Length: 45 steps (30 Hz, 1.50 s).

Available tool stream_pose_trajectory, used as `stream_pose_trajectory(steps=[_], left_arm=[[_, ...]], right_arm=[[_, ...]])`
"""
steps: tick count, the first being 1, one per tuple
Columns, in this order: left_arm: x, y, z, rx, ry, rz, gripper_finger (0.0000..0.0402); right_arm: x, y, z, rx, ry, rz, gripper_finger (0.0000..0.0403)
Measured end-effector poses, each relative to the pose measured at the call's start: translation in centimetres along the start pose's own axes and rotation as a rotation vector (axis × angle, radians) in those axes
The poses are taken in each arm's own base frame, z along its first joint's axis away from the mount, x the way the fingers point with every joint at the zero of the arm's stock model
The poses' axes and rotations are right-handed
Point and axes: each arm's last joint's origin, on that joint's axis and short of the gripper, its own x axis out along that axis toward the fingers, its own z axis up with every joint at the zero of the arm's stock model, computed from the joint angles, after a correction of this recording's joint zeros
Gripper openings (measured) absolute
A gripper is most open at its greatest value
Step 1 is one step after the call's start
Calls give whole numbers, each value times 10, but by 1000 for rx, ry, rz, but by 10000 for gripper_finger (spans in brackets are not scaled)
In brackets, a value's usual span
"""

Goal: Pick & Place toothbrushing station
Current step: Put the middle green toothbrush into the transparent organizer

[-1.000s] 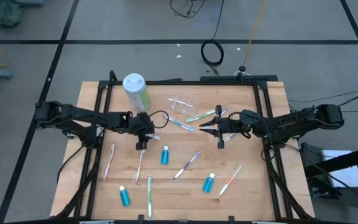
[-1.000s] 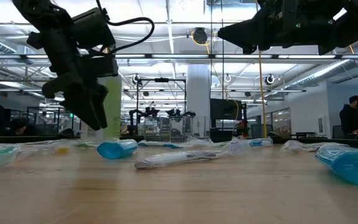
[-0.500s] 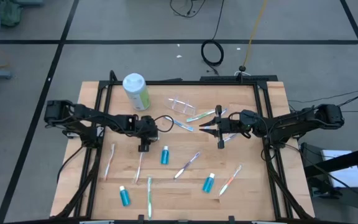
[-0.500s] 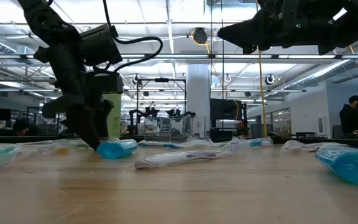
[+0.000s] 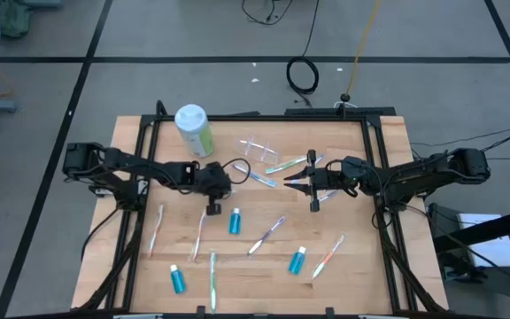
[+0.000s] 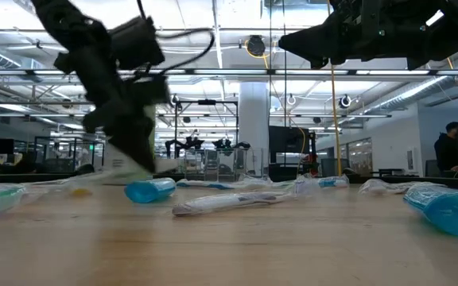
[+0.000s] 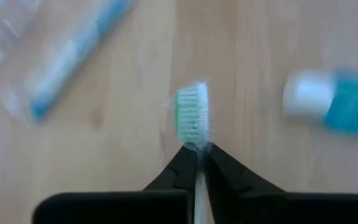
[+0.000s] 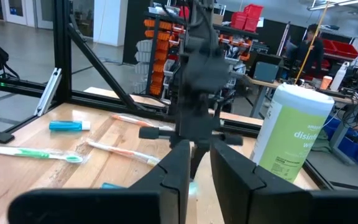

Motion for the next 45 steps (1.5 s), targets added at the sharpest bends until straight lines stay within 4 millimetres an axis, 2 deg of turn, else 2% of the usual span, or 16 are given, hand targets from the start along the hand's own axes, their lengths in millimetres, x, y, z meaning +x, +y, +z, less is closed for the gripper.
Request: stream_pose_trajectory(steps=[2, 7, 11, 15, 17, 23, 28, 32, 35, 41, 45], left_arm=[[-6, 2, 14, 3, -38, 36, 13], [-30, 7, 64, -51, -238, 195, 28], [-53, 13, 103, -77, -437, 319, 12], [-72, 21, 130, -87, -747, 293, 11], [-80, 25, 137, -98, -877, 283, 14], [-80, 47, 126, -217, -1007, 399, 8], [-69, 60, 97, -330, -1078, 470, 8], [-66, 64, 79, -319, -1170, 521, 9], [-53, 63, 69, -316, -1164, 590, 10], [-27, 69, 64, -314, -1257, 680, 11], [-4, 76, 53, -349, -1166, 816, 8]], right_arm=[[0, 0, 0, 0, 0, 0, 55], [0, 0, 0, 0, -1, 0, 55], [0, 0, 0, 0, -1, 0, 55], [0, 0, 0, 27, -1, 0, 55], [0, 0, 0, 40, 0, 0, 55], [0, 0, 0, 32, 0, 0, 55], [0, 0, 0, 8, -1, 0, 55], [0, 0, 0, 4, -1, 0, 55], [0, 0, 0, 4, -1, 0, 55], [0, 0, 0, 18, -5, -1, 55], [0, 0, 0, 18, -4, -1, 55]])
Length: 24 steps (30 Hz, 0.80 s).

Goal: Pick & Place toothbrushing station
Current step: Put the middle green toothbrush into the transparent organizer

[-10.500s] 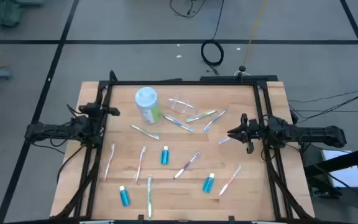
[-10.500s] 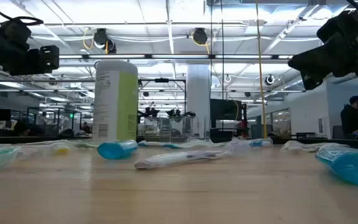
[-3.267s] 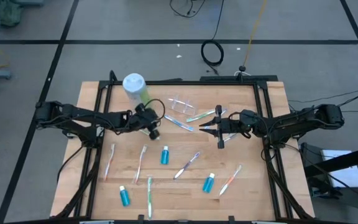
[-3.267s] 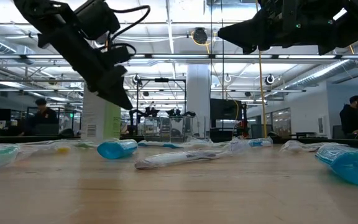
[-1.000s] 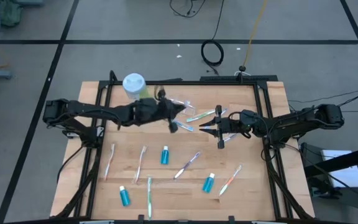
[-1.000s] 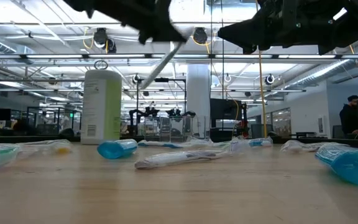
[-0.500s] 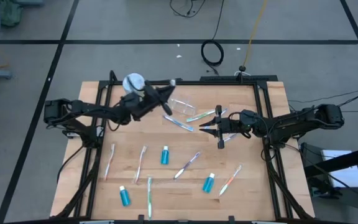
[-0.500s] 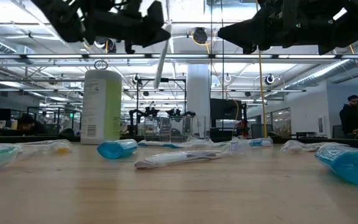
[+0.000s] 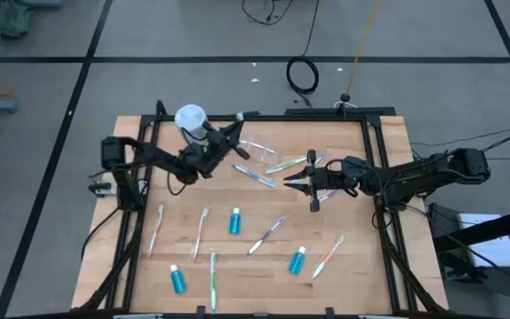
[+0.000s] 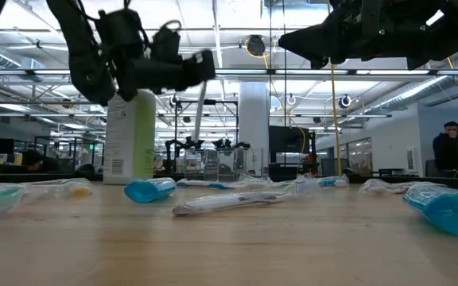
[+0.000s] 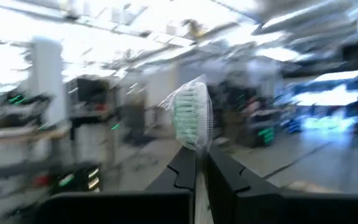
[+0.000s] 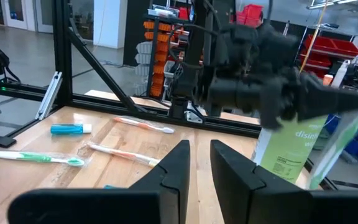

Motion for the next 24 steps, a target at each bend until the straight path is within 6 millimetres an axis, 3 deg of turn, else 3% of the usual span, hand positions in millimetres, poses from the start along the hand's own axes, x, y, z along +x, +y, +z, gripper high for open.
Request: stream_pose_trajectory(steps=[7, 15, 24], left_arm=[[6, 7, -29, -33, 59, 15, 16], [15, 4, -43, -18, 165, -37, 11], [15, 4, -48, -45, 219, -28, 89]], right_arm=[[0, 0, 0, -10, 0, 0, 55], [0, 0, 0, -11, 0, 0, 55], [0, 0, 0, -11, 1, 0, 55]])
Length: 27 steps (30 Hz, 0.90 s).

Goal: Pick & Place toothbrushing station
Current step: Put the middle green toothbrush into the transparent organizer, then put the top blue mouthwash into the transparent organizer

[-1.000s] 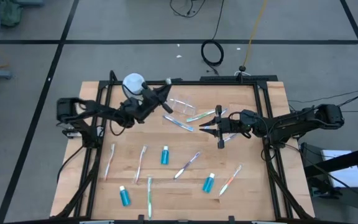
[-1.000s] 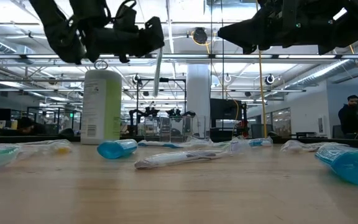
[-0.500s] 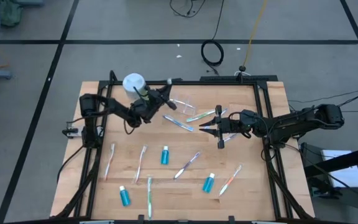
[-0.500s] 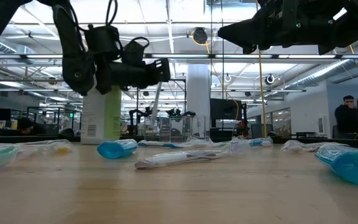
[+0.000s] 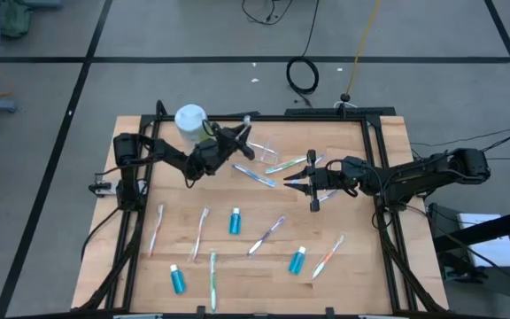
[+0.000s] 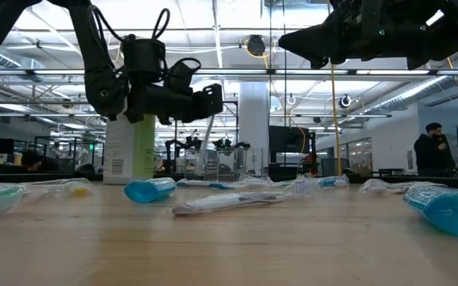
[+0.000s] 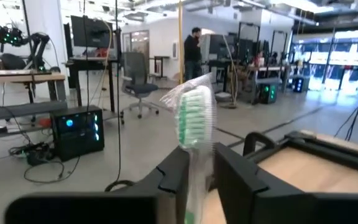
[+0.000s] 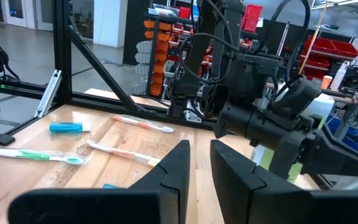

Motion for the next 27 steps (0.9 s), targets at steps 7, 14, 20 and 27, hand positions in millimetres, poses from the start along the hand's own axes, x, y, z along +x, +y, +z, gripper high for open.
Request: stream_pose_trajectory(steps=[7, 14, 20, 27], left_arm=[[-3, -5, -12, 59, 110, 8, 142], [-18, -18, -14, 195, 237, 84, 178], [-50, -41, 30, 317, 257, 142, 194], [-110, -57, 92, 366, 263, -31, 195]], right_arm=[[0, 0, 0, 0, 2, 1, 55], [0, 0, 0, 22, 2, 1, 55], [0, 0, 1, 50, -6, 0, 55], [0, -1, 6, 37, -67, -10, 55]])
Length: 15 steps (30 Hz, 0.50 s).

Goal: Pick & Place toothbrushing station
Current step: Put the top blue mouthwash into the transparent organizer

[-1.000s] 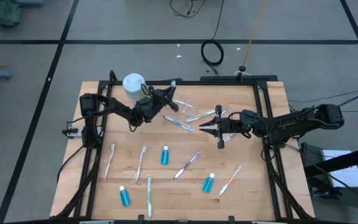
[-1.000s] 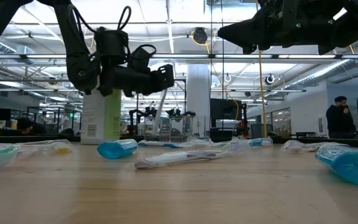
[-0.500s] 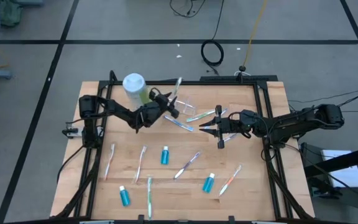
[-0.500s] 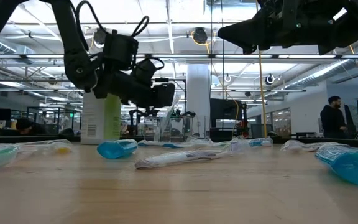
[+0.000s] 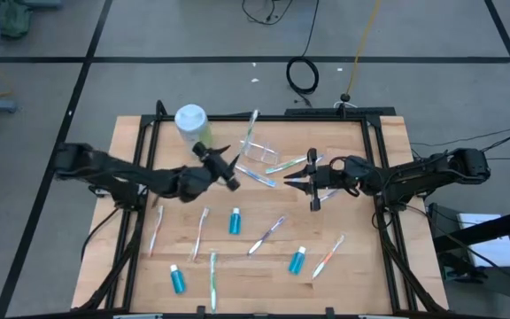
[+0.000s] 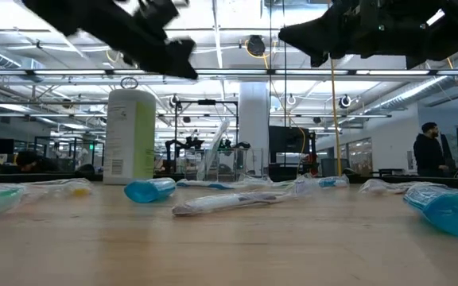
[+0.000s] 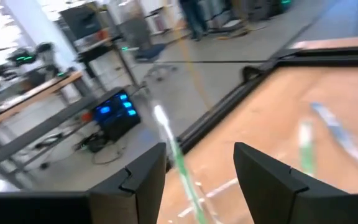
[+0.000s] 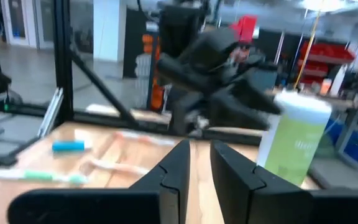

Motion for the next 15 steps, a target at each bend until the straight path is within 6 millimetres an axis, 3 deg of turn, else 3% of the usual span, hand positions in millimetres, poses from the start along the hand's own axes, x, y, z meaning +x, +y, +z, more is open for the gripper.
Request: stream_pose_trajectory(steps=[6, 15], left_arm=[[-46, 16, 8, 48, 52, -187, 196], [-81, 24, -15, -248, 441, -581, 196]], right_arm=[[0, -1, 8, -57, -79, -11, 55], [0, -2, 7, -53, -66, -39, 55]])
